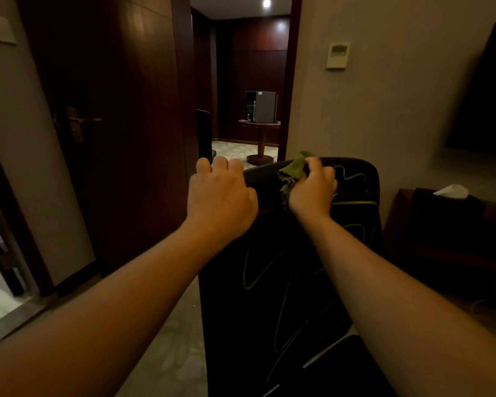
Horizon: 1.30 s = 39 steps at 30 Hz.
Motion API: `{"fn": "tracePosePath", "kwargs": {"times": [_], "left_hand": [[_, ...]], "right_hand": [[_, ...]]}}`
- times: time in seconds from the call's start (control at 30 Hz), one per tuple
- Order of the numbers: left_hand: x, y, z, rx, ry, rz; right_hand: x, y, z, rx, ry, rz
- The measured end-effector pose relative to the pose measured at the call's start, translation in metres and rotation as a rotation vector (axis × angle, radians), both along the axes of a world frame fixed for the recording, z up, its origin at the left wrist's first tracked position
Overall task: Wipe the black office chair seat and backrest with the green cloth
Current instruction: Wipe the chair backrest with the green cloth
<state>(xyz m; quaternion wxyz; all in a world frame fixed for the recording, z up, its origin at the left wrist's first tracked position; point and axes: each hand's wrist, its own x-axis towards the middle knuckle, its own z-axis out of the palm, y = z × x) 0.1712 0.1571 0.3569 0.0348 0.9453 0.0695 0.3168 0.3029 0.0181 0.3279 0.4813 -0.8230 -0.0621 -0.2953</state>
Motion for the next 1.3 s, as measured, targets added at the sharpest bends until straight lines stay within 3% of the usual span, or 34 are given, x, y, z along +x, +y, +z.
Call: {"fn": "tracePosePath", "kwargs": {"times": [0.2,0.3,0.43,0.63,0.77,0.87,0.97,1.13,1.3], "left_hand": [[0.052,-0.024,0.017,-0.054,0.122,-0.098],[0.069,-0.031,0.012,-0.02,0.101,-0.109],[0.072,-0.026,0.001,0.053,0.025,-0.098],[0.084,-0.036,0.007,0.049,0.062,-0.097],[0.107,-0.051,0.022,-0.073,0.146,-0.128],[0.121,-0.065,0.021,0.106,0.184,-0.097],[0.128,-0.064,0.01,0.259,0.129,-0.072],[0.135,-0.05,0.005,0.259,0.11,-0.08],[0.139,-0.055,0.002,0.249,0.073,-0.074]], "right_hand": [[-0.038,0.007,-0.045,-0.272,-0.322,0.358],[-0.018,-0.004,-0.044,-0.162,-0.337,0.29],[0.029,-0.028,-0.027,-0.135,-0.222,0.097],[0.058,-0.061,-0.013,-0.042,-0.02,-0.105],[0.031,-0.043,-0.036,-0.164,-0.199,0.076],[0.024,-0.043,-0.051,-0.197,-0.306,0.218],[0.055,-0.06,-0.043,-0.125,-0.262,0.116],[0.104,-0.101,-0.037,-0.077,-0.197,-0.061],[0.141,-0.136,-0.035,0.078,0.108,-0.297]]}}
